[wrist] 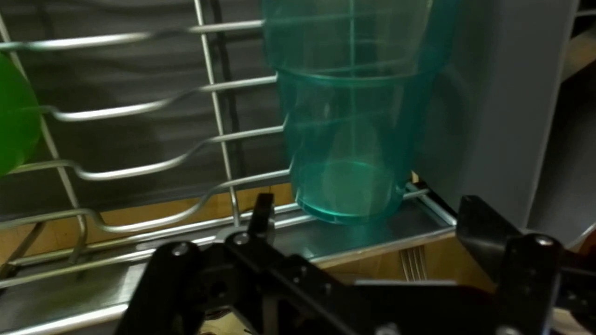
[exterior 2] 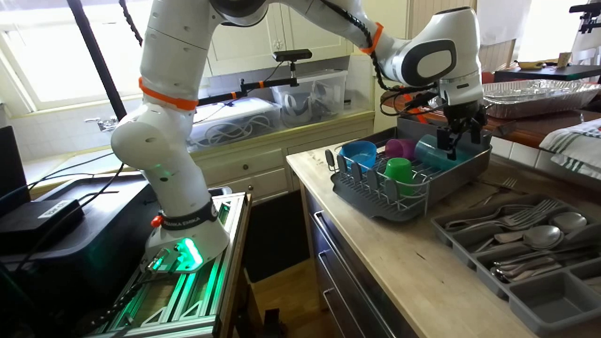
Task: Put the cups in the dishes tray upside down
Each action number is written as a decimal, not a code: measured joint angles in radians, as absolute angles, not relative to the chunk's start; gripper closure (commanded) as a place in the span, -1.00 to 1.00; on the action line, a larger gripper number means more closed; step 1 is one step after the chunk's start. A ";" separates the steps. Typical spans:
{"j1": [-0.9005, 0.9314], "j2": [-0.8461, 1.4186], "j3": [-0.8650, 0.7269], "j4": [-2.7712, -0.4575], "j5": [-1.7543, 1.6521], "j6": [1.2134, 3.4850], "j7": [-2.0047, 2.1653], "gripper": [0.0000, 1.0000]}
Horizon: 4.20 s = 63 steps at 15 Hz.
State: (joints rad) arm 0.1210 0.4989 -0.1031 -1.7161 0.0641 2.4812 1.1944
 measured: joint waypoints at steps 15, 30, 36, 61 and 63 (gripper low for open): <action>0.140 0.541 -0.106 -1.672 0.027 2.465 1.204 -1.00; 0.136 0.517 -0.074 -1.854 0.143 2.682 1.269 -1.00; 0.143 0.537 -0.104 -1.849 0.142 2.683 1.328 -1.00; 0.288 0.268 -0.306 -2.000 -0.215 2.688 1.456 0.02; 0.387 0.246 -0.439 -2.008 -0.375 2.663 1.593 0.02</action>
State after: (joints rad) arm 0.3871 0.2464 -0.4389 -2.0083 -0.3750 2.6630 1.5928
